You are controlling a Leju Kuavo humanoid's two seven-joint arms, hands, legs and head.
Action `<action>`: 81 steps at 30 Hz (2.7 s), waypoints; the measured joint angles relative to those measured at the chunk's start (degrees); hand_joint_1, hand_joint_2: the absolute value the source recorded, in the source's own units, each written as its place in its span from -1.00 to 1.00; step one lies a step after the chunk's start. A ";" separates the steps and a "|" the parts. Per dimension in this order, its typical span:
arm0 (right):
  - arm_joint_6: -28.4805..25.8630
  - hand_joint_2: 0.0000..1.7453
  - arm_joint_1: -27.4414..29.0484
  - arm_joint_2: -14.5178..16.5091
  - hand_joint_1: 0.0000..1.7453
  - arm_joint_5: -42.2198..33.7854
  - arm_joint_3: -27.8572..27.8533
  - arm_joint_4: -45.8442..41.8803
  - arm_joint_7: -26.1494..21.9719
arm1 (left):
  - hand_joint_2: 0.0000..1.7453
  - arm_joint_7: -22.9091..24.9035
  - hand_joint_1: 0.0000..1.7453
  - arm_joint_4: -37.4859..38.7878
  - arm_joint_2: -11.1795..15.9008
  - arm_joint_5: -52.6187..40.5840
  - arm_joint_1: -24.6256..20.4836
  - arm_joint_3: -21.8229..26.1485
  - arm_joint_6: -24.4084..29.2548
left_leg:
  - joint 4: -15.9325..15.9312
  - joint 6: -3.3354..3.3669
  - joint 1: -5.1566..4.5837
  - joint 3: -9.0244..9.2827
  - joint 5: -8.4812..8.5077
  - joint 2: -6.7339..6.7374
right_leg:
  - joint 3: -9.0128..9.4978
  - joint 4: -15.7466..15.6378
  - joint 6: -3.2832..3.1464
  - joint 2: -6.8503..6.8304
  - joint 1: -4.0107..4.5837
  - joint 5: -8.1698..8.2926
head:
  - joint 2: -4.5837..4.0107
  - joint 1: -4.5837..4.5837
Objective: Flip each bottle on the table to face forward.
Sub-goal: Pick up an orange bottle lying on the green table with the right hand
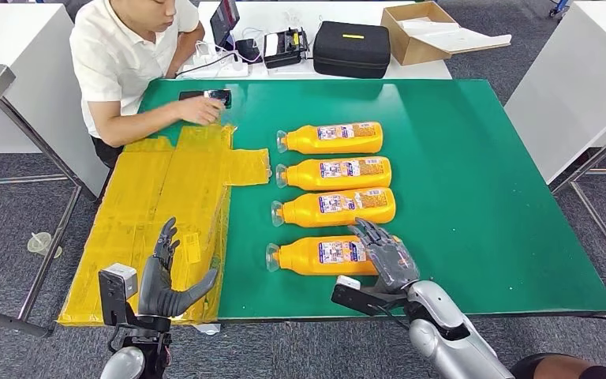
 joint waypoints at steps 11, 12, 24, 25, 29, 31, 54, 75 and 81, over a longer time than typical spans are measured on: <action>1.91 1.00 -2.51 -2.66 -0.08 2.54 2.27 0.09 3.97 | 1.00 0.26 -1.00 -0.02 0.00 0.87 0.08 -0.02 -0.44 | 0.01 0.01 0.00 0.00 0.00 -0.01 | 0.01 0.00 0.00 0.00 0.00 0.00 | 0.00 0.00; 2.40 1.00 -2.85 -2.99 0.42 2.46 2.45 0.09 4.34 | 1.00 0.26 -1.00 -0.03 0.00 0.87 0.14 -0.01 -0.44 | 0.01 0.01 0.00 0.00 0.00 -0.01 | 0.01 0.00 0.00 0.00 0.00 0.00 | 0.00 0.00; 13.75 1.00 -9.00 -9.81 1.00 -6.09 5.86 3.57 4.70 | 1.00 0.48 -1.00 0.08 0.09 2.71 0.01 0.03 -0.39 | 0.03 0.02 -0.02 0.06 0.01 -0.01 | 0.07 -0.01 0.01 -0.01 -0.02 0.01 | 0.00 -0.01; 14.07 1.00 -9.32 -10.22 1.00 -6.49 6.15 3.72 4.78 | 1.00 0.48 -1.00 0.11 0.09 2.74 -0.02 0.02 -0.40 | 0.03 0.02 -0.02 0.07 0.01 -0.01 | 0.07 -0.01 0.01 -0.01 -0.02 0.01 | 0.00 -0.01; 14.95 1.00 -10.19 -11.36 1.00 -8.19 7.17 4.11 4.94 | 1.00 0.45 -1.00 0.25 0.09 2.83 -0.14 0.01 -0.39 | 0.03 0.02 -0.01 0.10 0.01 -0.01 | 0.08 -0.01 0.01 -0.01 -0.01 0.01 | 0.00 -0.02; 15.47 1.00 -10.46 -11.89 1.00 -9.75 7.62 4.22 4.92 | 1.00 0.38 -1.00 0.43 0.09 2.92 -0.25 0.00 -0.34 | 0.03 0.02 -0.01 0.12 0.01 -0.01 | 0.08 -0.01 0.01 -0.01 0.00 0.01 | 0.00 -0.01; 7.93 1.00 -6.11 -2.15 1.00 -29.48 1.53 3.53 -11.30 | 1.00 2.83 -1.00 3.31 -0.39 21.19 -1.20 -2.09 -10.41 | 0.00 0.01 0.01 0.10 0.01 0.01 | 0.08 0.03 0.01 0.01 0.05 0.01 | 0.00 -0.02; 9.44 1.00 -5.29 18.17 1.00 -35.61 -2.19 3.49 -18.18 | 1.00 -1.05 -1.00 6.64 0.69 18.21 -4.31 -9.90 -14.25 | -0.01 0.00 0.02 0.07 0.05 0.00 | 0.05 0.04 0.00 0.00 0.04 0.01 | 0.00 0.00; 9.55 1.00 -5.87 19.98 1.00 -35.87 -0.85 6.56 -18.34 | 1.00 -1.16 -1.00 6.66 0.50 18.20 -5.15 -10.05 -14.29 | 0.00 0.00 0.01 0.03 0.04 0.00 | 0.03 0.04 0.00 0.00 0.01 0.01 | 0.00 0.00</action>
